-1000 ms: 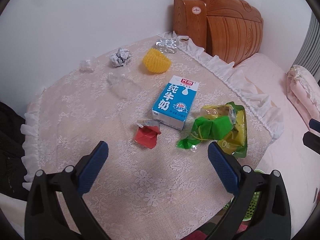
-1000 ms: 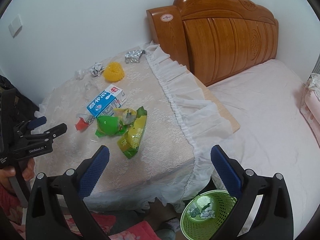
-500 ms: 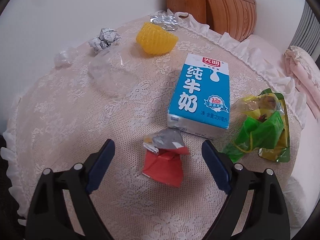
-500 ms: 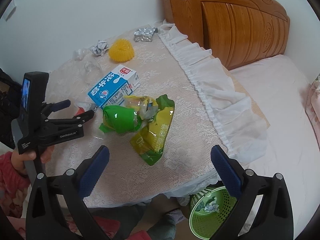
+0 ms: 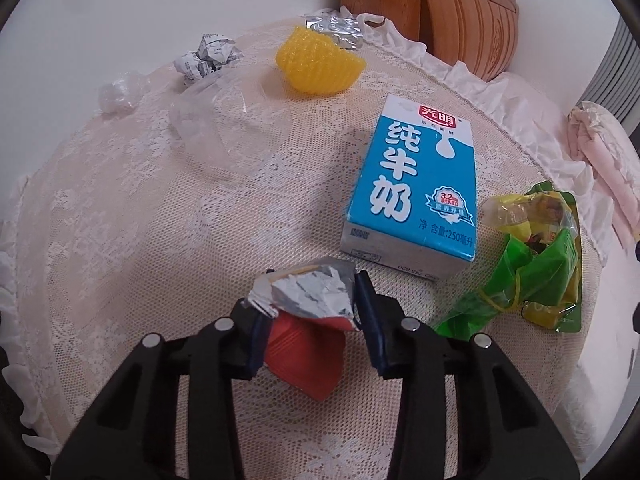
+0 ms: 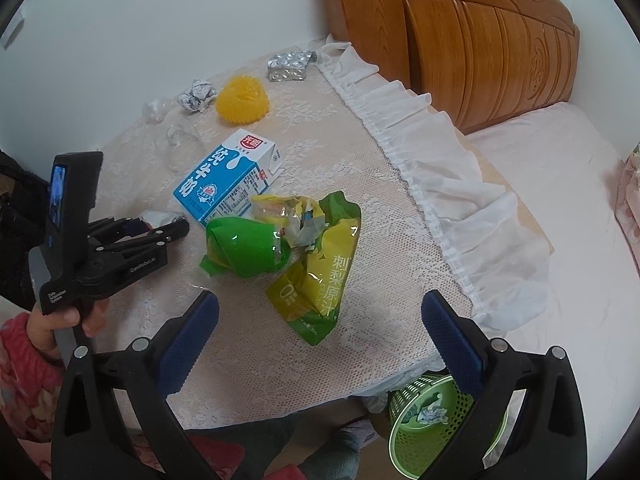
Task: Collect trash
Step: 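Grasp the red-and-silver wrapper with the left tool while the right tool moves toward the juice pouch, then grasp the yellow-green juice pouch with the right tool while the left tool holds the red wrapper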
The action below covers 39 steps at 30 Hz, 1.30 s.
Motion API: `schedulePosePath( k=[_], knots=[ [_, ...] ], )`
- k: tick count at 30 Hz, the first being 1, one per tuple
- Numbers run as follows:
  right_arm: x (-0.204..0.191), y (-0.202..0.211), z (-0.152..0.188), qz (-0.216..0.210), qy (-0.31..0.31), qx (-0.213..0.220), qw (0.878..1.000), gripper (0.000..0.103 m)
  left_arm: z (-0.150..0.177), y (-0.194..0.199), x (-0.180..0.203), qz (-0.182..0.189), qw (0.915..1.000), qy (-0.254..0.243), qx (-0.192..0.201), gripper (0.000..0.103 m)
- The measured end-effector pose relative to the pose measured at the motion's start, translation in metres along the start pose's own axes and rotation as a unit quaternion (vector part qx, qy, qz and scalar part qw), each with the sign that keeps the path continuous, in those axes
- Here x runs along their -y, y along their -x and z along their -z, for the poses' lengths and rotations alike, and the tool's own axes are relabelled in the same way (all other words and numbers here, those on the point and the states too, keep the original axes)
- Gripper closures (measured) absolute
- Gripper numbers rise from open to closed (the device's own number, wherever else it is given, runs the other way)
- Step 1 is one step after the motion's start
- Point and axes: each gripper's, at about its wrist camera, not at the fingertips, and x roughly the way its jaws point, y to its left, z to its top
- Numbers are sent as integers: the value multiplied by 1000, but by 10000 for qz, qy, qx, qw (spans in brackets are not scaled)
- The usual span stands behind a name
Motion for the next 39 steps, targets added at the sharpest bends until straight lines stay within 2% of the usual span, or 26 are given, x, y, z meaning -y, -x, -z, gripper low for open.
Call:
schedulePosePath(
  k=[5, 8, 10, 12, 14, 17, 20, 25, 27, 31, 32, 33, 35, 39],
  knots=[
    [14, -13, -1, -88, -25, -114, 9999, 2, 6, 17, -5, 26, 9999, 59, 114, 65],
    [33, -32, -5, -103, -320, -269, 9991, 2, 11, 27, -8, 46, 9998, 81, 149, 65],
    [42, -44, -7, -142, -487, -374, 9980, 8, 15, 33, -10, 57, 9998, 89, 142, 65],
    [47, -57, -10, -210, -569, -533, 9967, 17, 19, 37, -11, 70, 9999, 87, 117, 65],
    [46, -63, -13, -354, -617, -512, 9961, 18, 23, 40, -11, 84, 9999, 92, 110, 65],
    [39, -68, -20, -318, -551, -475, 9968, 19, 26, 42, -9, 138, 9999, 70, 75, 65],
    [29, -69, -24, -466, -412, -538, 9966, 24, 26, 43, -6, 157, 9998, 16, 90, 65],
    [14, -74, -24, -408, -117, -597, 9973, 26, 24, 45, -4, 227, 9997, 37, 111, 65],
    [13, -81, -24, -448, -148, -688, 9965, 38, 24, 45, -2, 227, 9997, 20, 104, 65],
    [13, -86, -26, -509, -265, -683, 9960, 53, 25, 47, 3, 250, 9996, -7, 102, 65],
    [13, -86, -27, -585, -290, -694, 9955, 62, 25, 48, 5, 250, 9996, -29, 106, 65],
    [14, -86, -27, -653, -325, -694, 9949, 66, 25, 49, 6, 241, 9996, -50, 115, 65],
    [15, -83, -28, -621, -323, -659, 9954, 70, 25, 52, 9, 231, 9996, -86, 140, 65],
    [25, -66, -25, -451, -358, -499, 9971, 71, 24, 61, 22, 246, 9993, -204, 188, 65]
  ],
)
